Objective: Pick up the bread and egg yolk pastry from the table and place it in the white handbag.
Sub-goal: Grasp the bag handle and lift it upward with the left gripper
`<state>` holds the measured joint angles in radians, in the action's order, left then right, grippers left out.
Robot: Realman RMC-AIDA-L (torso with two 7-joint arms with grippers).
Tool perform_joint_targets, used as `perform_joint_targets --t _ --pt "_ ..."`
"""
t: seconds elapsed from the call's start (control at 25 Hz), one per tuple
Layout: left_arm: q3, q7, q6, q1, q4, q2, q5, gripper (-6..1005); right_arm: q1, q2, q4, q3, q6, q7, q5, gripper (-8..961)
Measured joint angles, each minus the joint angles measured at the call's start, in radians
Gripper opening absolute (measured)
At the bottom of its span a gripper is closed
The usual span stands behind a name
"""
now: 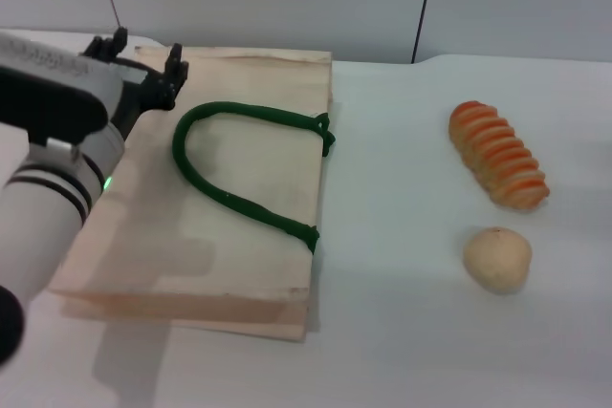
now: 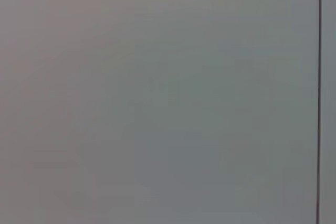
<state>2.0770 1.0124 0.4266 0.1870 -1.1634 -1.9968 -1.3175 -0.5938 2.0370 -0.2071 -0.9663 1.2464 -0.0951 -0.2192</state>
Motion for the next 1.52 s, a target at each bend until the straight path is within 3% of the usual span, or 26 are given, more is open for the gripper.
perform_joint_targets --t 0.24,0.64,0.88,0.92,0.96,1.2,1.52 --pt "-0.169 0.124 -0.331 -0.075 -0.176 -0.009 -0.052 648 0.0 0.0 0.001 0.0 -0.001 0.0 0.0 833" --pt "-0.399 0.077 -0.653 -0.086 -0.216 -0.033 0.056 645 -0.001 0.0 0.003 -0.001 -0.004 0.0 0.0 831" --pt "-0.54 -0.207 -0.879 -0.036 -0.253 -0.033 0.364 644 -0.007 0.0 0.006 -0.008 -0.034 0.0 0.0 830" --pt "-0.54 -0.207 -0.879 -0.036 -0.253 -0.033 0.364 643 -0.009 0.0 0.006 -0.009 -0.039 0.0 0.0 829" --pt "-0.582 -0.348 -0.974 -0.003 -0.272 -0.033 0.505 643 -0.012 0.0 0.006 -0.009 -0.044 0.0 -0.001 829" --pt "-0.614 -0.474 -1.102 0.047 -0.289 -0.033 0.591 580 -0.024 0.0 0.006 -0.009 -0.058 0.0 -0.002 828" --pt "-0.616 -0.621 -1.207 0.115 -0.27 -0.033 0.65 582 -0.028 0.0 0.006 -0.009 -0.058 0.0 -0.002 826"
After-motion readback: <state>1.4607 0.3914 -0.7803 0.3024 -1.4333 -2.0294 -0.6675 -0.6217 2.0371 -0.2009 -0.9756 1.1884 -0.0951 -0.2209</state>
